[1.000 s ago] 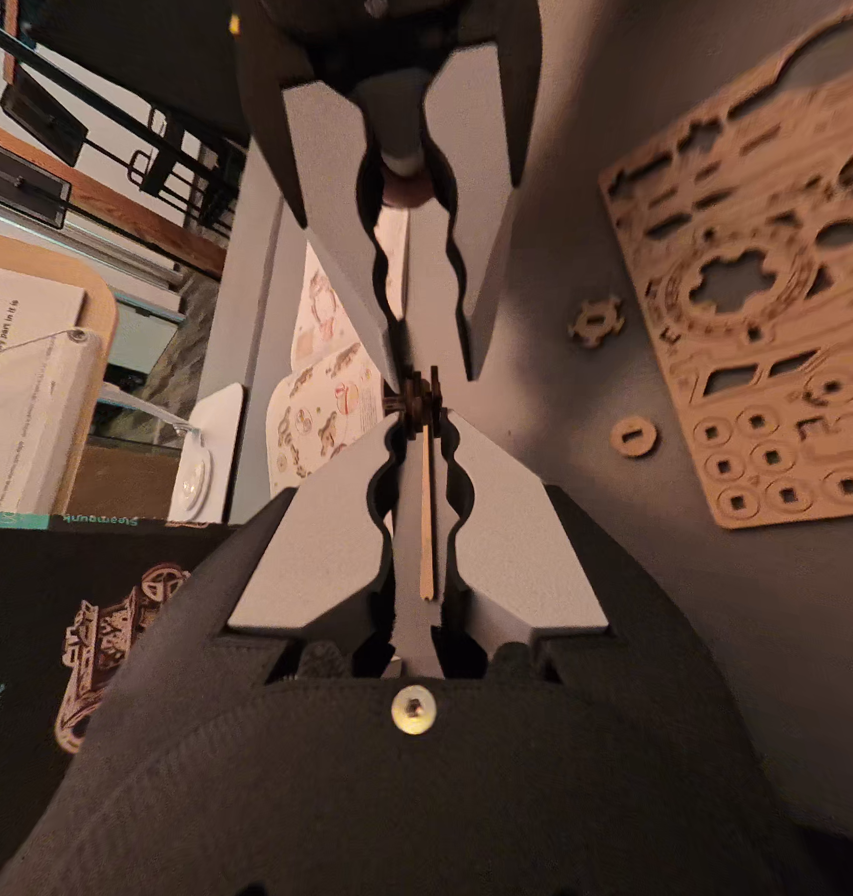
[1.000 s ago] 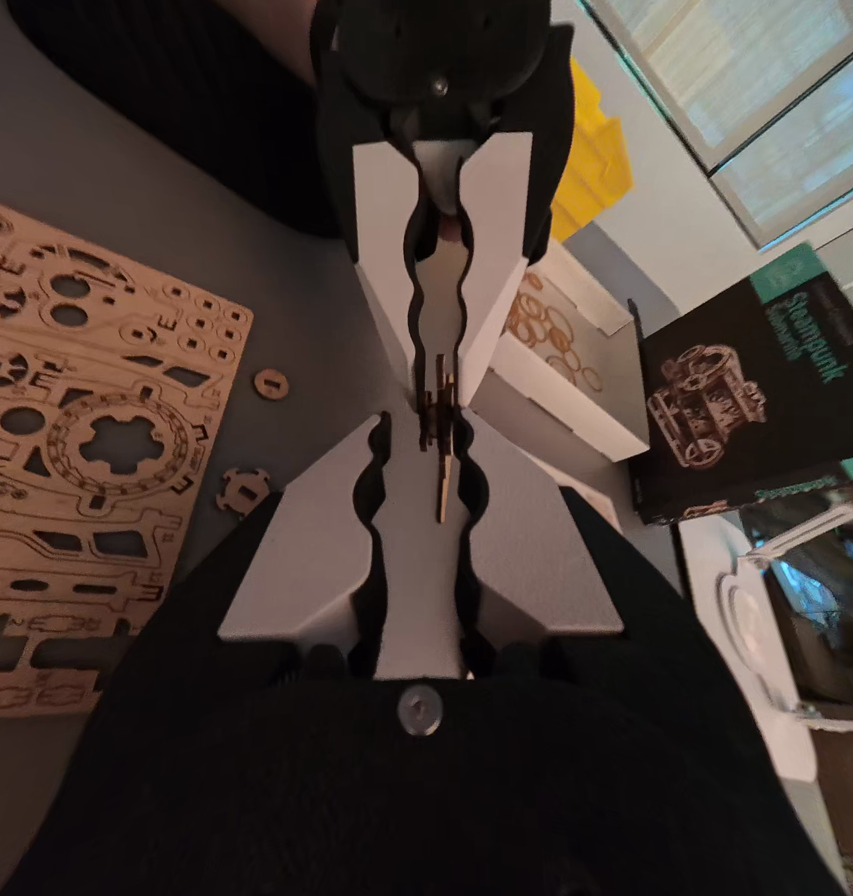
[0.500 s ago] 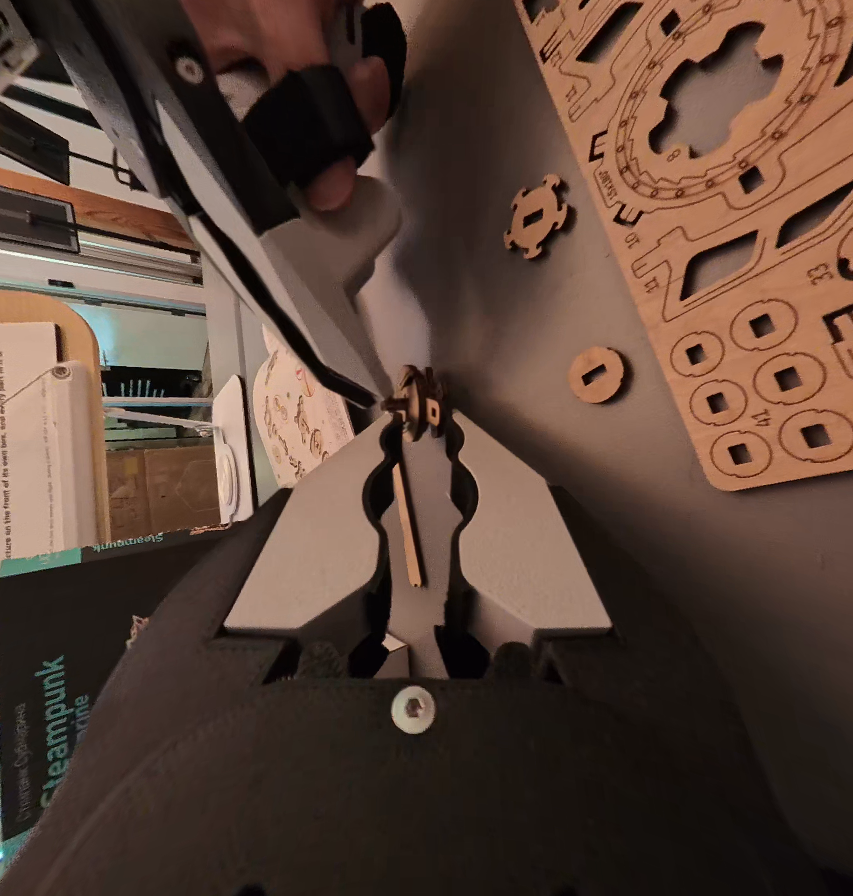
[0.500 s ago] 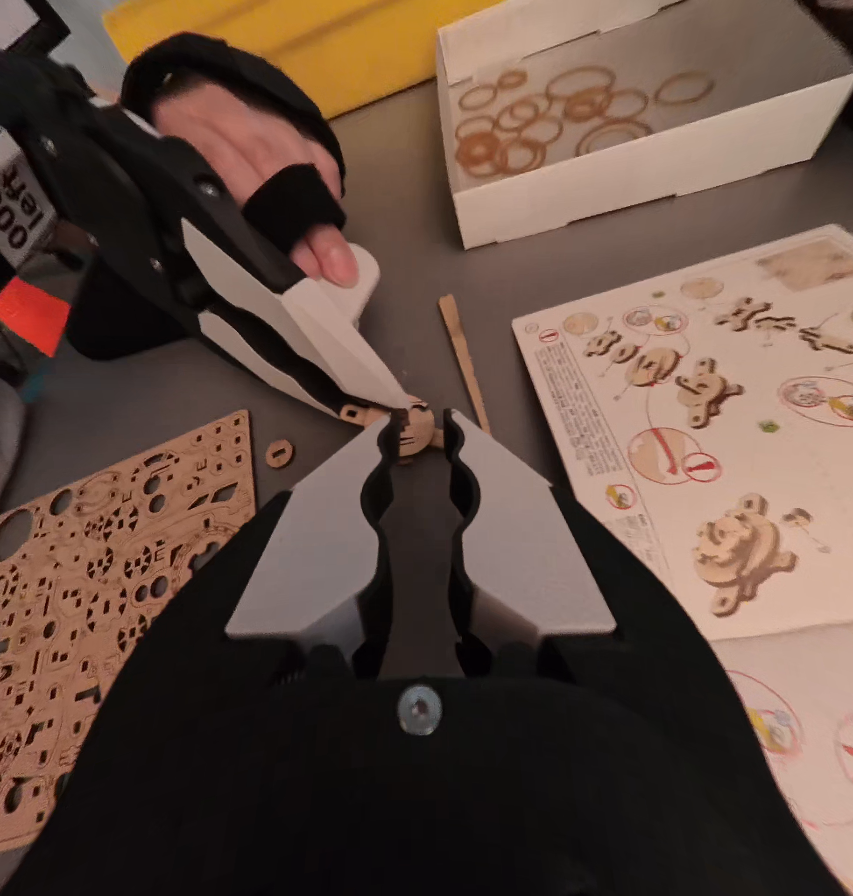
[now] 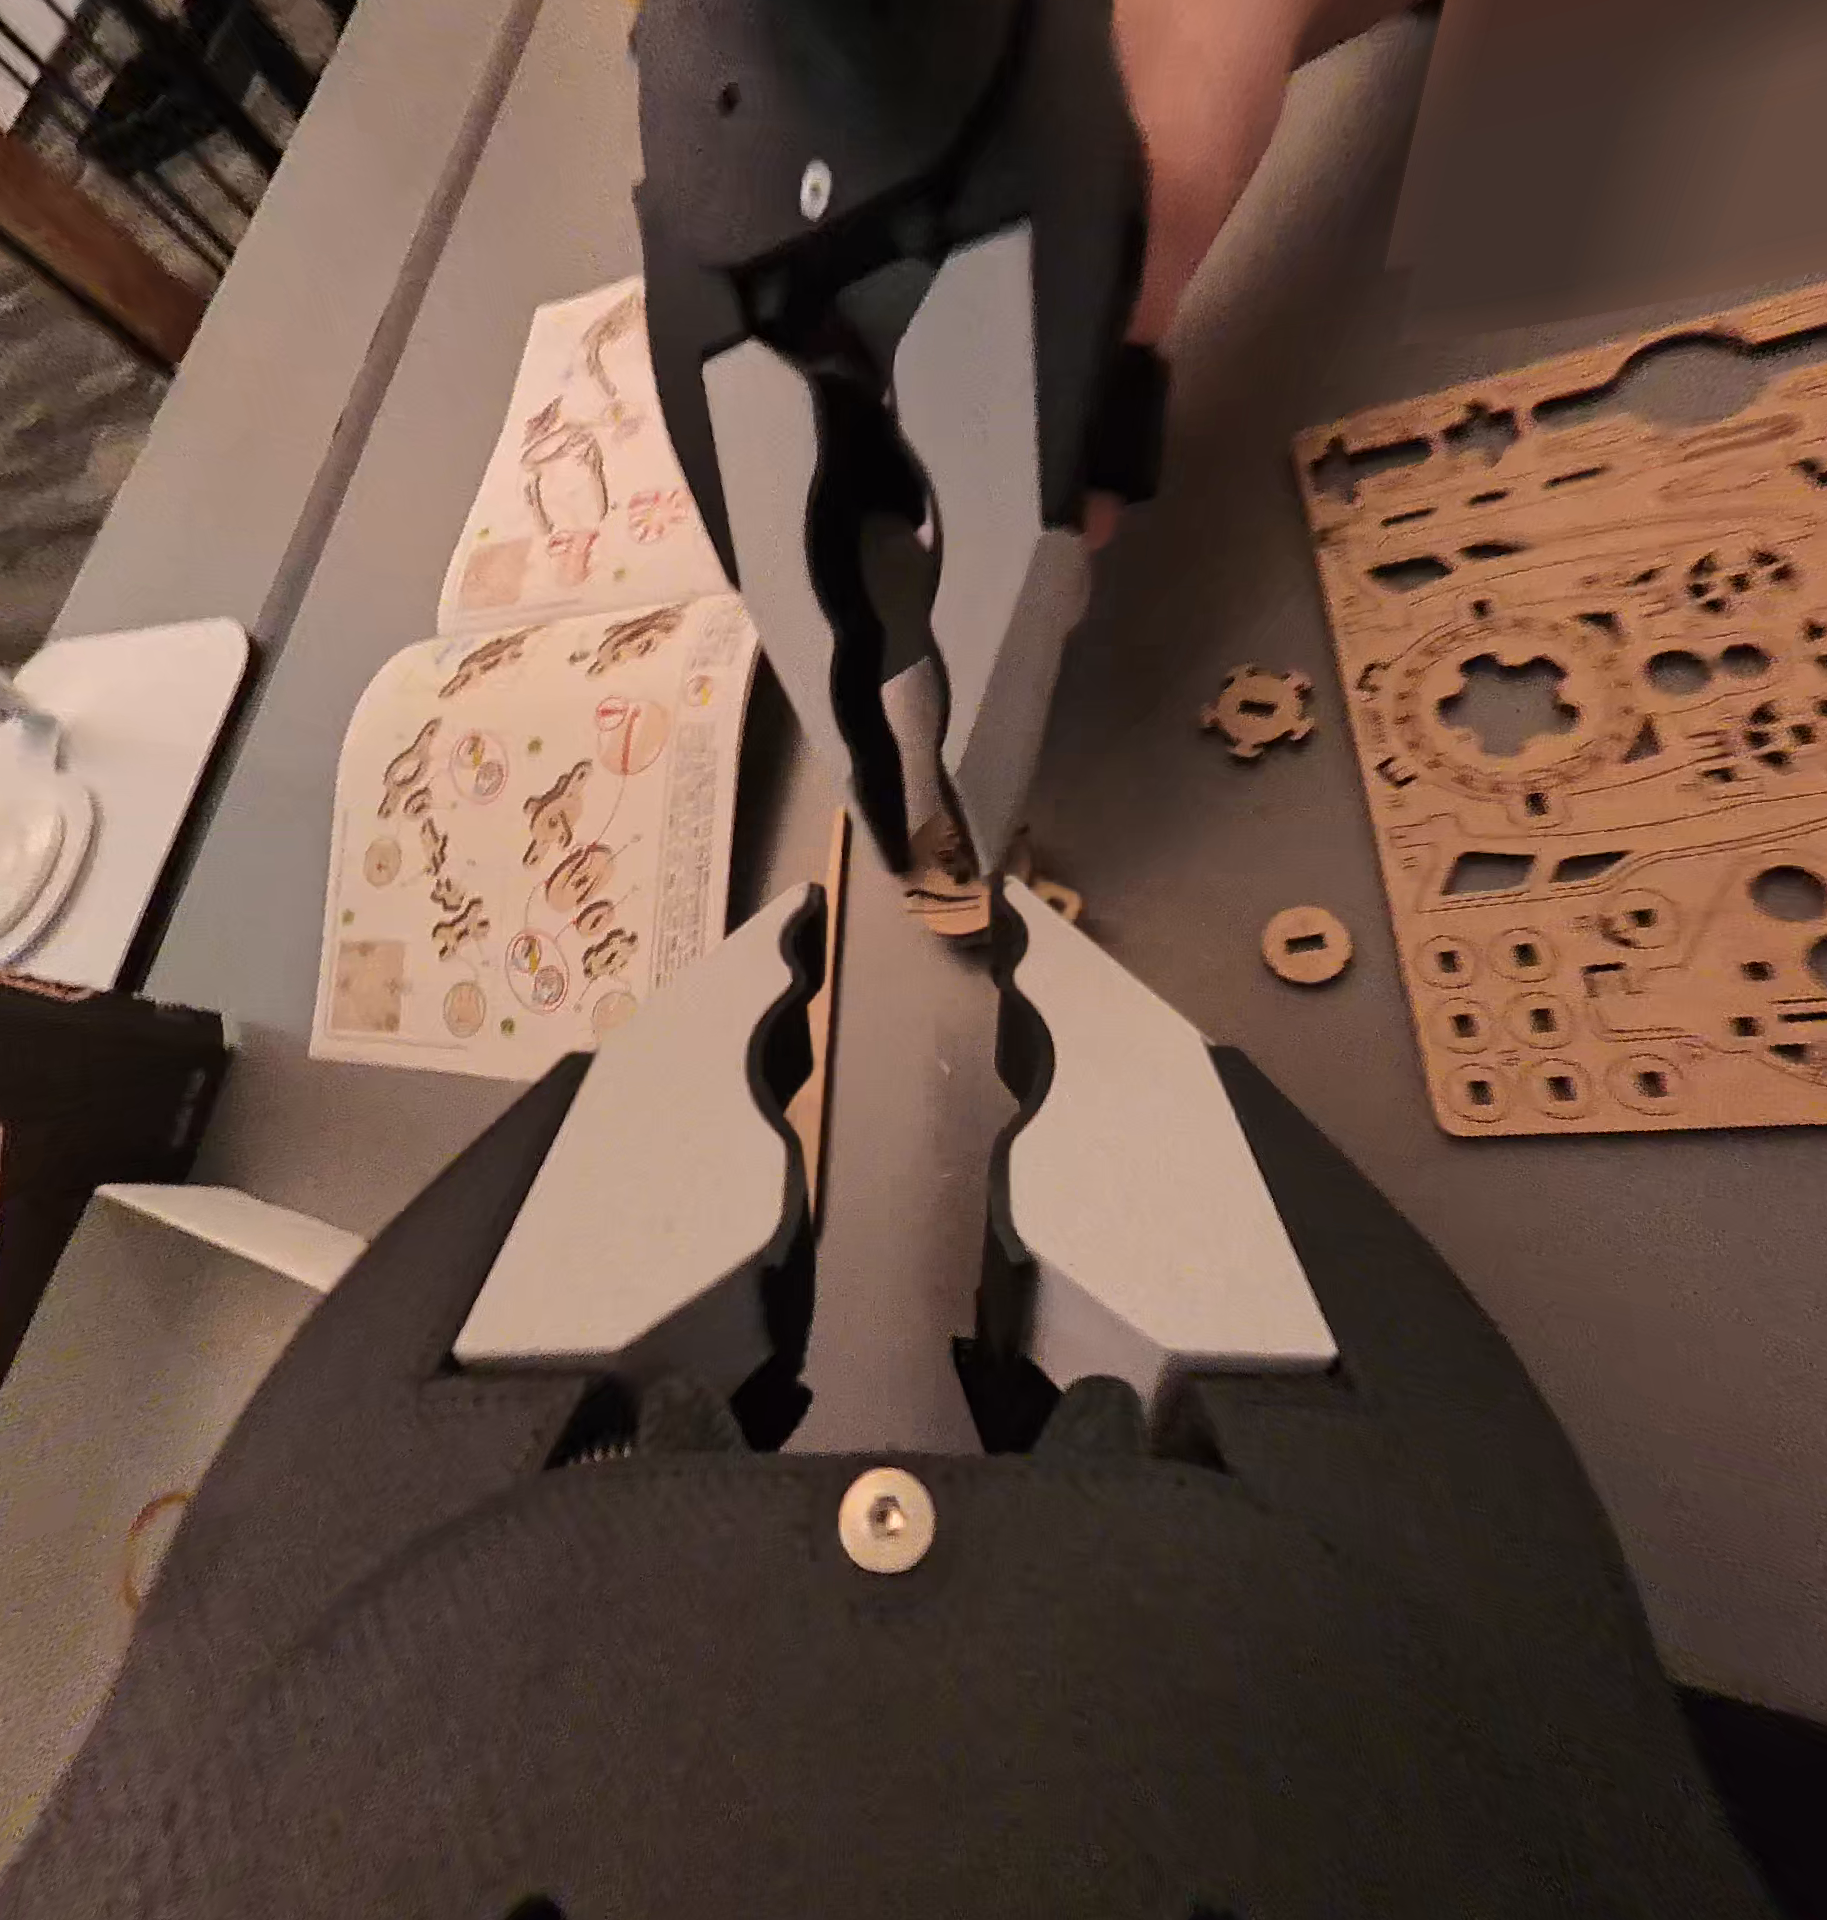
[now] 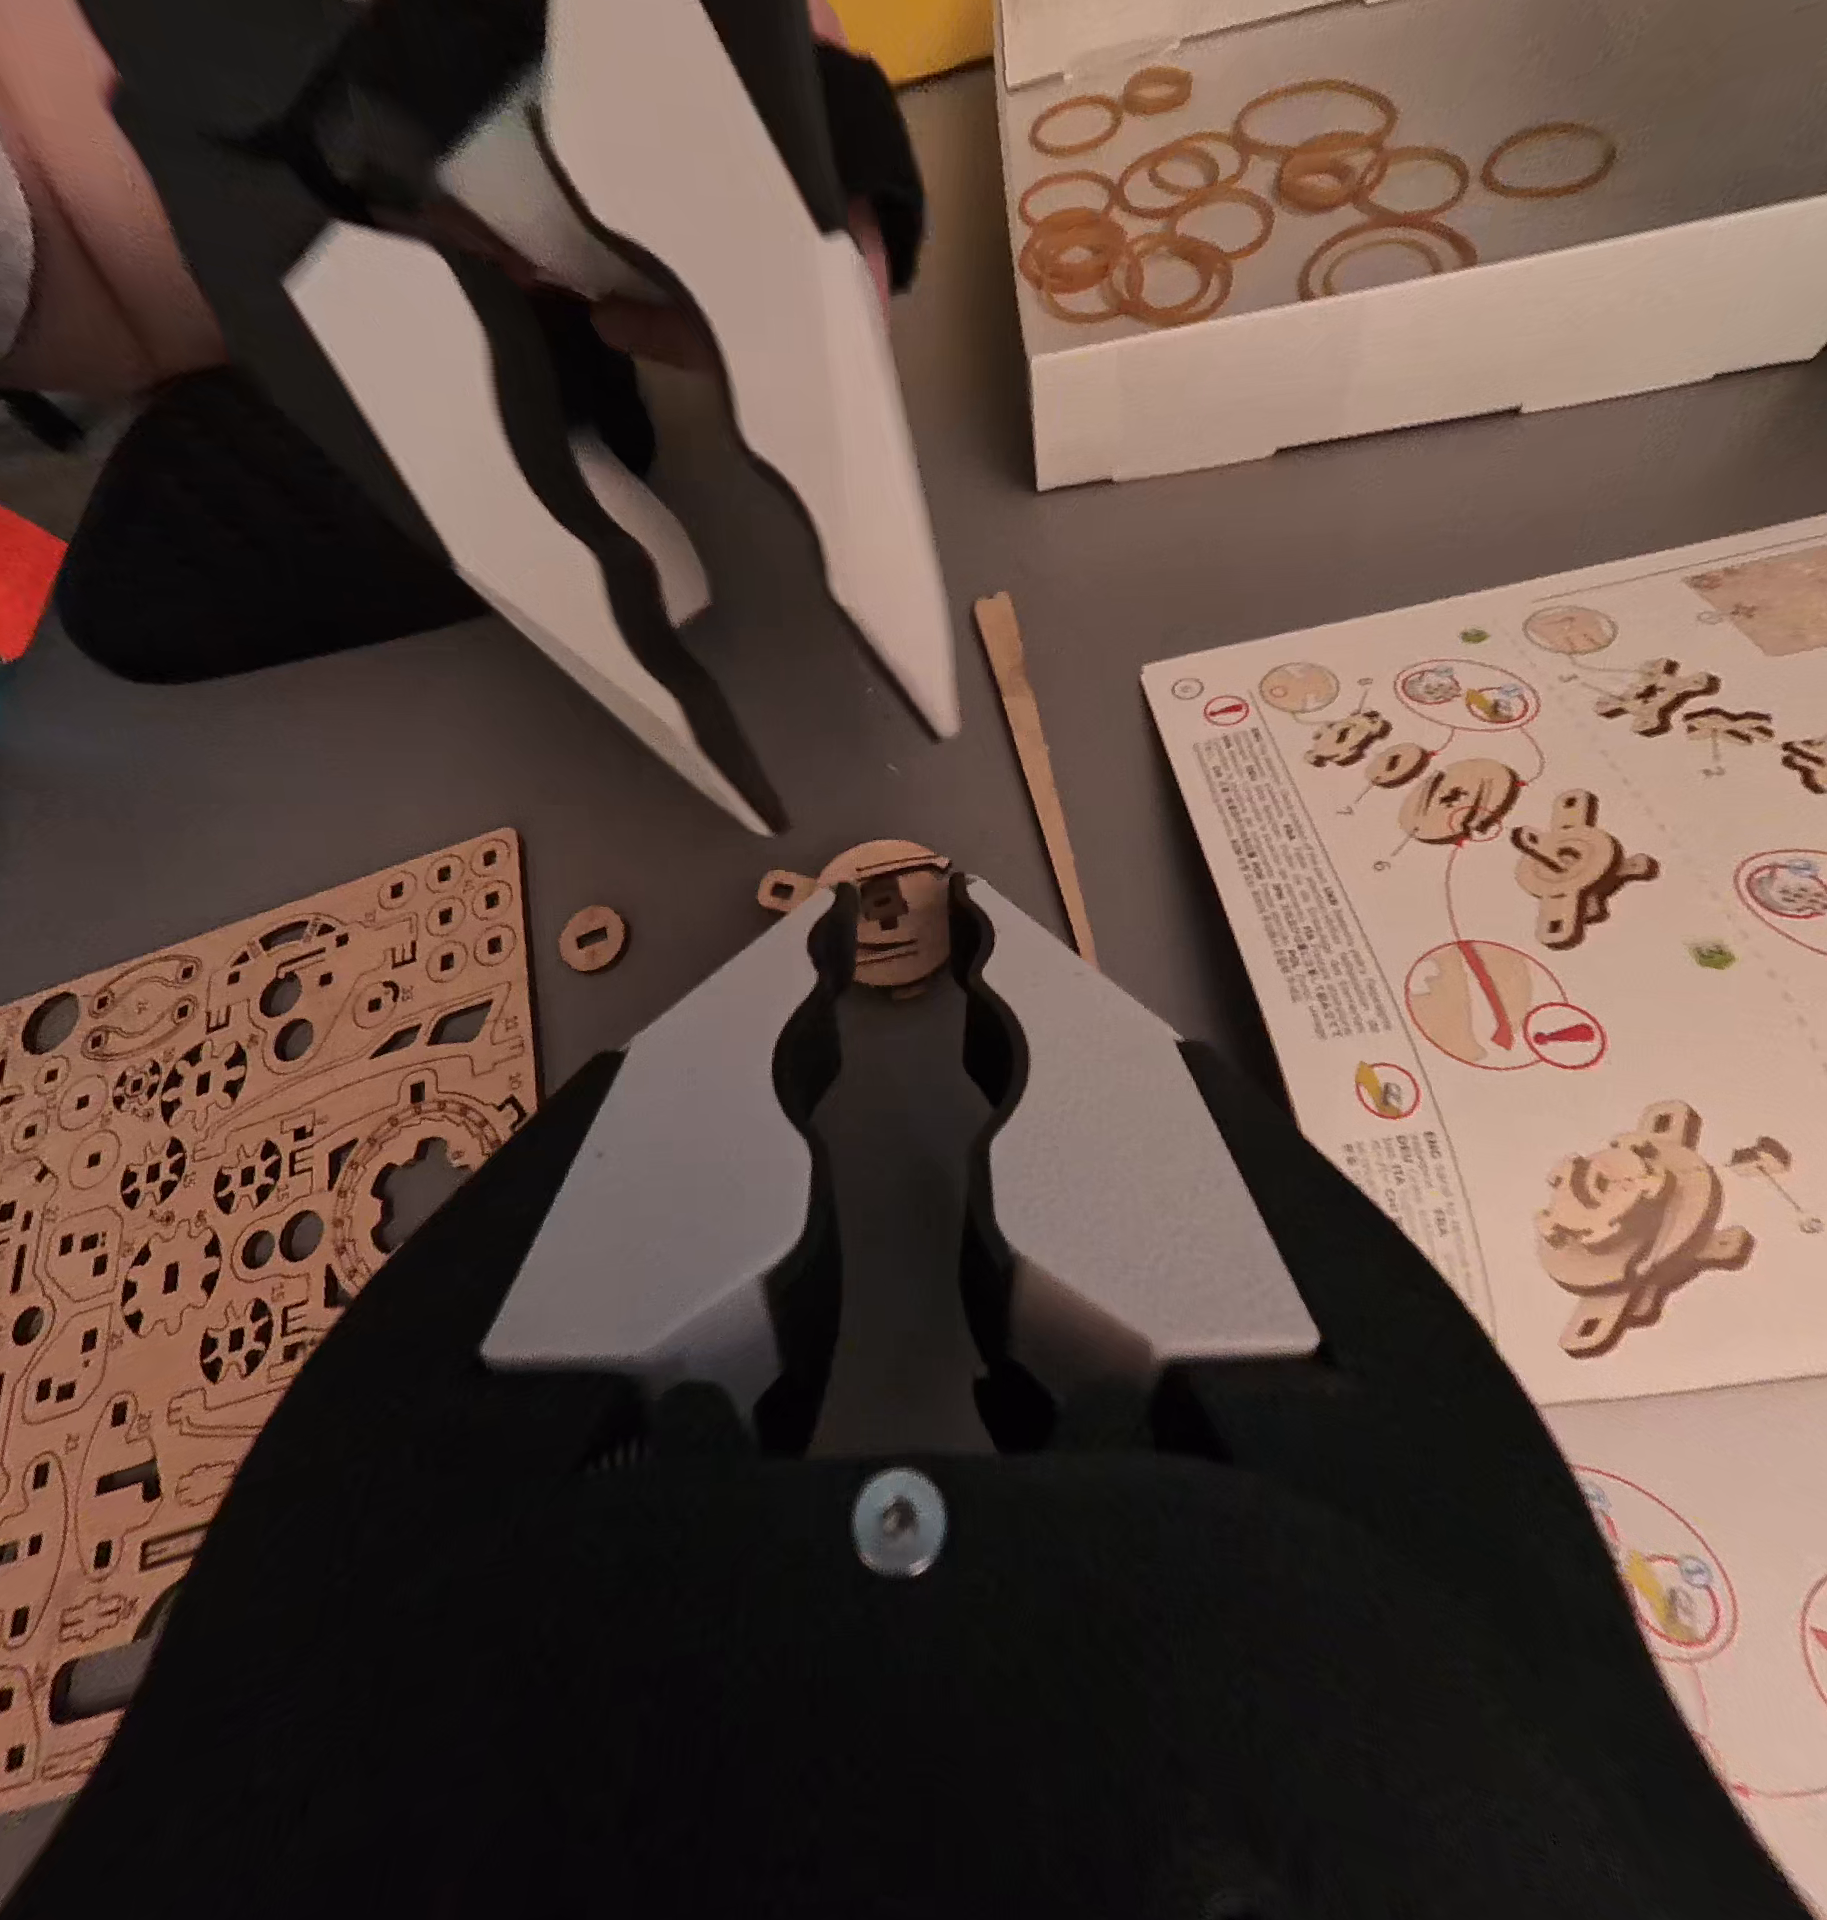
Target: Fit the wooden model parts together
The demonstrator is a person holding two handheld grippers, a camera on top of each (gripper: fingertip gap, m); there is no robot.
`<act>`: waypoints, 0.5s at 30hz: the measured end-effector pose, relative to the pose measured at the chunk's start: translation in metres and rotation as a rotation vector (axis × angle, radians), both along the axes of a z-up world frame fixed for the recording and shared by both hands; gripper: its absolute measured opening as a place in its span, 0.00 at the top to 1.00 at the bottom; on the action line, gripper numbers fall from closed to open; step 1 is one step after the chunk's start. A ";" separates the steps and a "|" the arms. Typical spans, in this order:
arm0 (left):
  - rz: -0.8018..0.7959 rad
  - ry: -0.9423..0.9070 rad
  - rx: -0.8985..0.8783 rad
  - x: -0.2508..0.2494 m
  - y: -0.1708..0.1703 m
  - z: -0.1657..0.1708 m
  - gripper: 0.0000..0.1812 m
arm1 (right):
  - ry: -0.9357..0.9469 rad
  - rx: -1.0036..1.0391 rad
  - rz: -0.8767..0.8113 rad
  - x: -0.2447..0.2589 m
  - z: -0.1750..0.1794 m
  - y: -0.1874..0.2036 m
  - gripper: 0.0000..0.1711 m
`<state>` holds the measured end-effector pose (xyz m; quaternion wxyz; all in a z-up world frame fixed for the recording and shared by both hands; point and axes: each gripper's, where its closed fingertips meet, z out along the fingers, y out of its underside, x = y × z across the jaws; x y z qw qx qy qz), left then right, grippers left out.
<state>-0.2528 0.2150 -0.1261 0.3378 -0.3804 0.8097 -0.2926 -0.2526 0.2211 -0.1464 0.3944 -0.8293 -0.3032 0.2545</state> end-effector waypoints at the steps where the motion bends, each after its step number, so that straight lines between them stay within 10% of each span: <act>1: 0.017 0.007 0.020 0.001 0.004 -0.006 0.84 | 0.006 -0.001 0.005 -0.002 0.001 -0.001 0.89; 15: 0.024 0.013 -0.105 0.006 -0.004 -0.016 0.85 | -0.104 0.110 0.086 -0.002 0.000 -0.008 0.90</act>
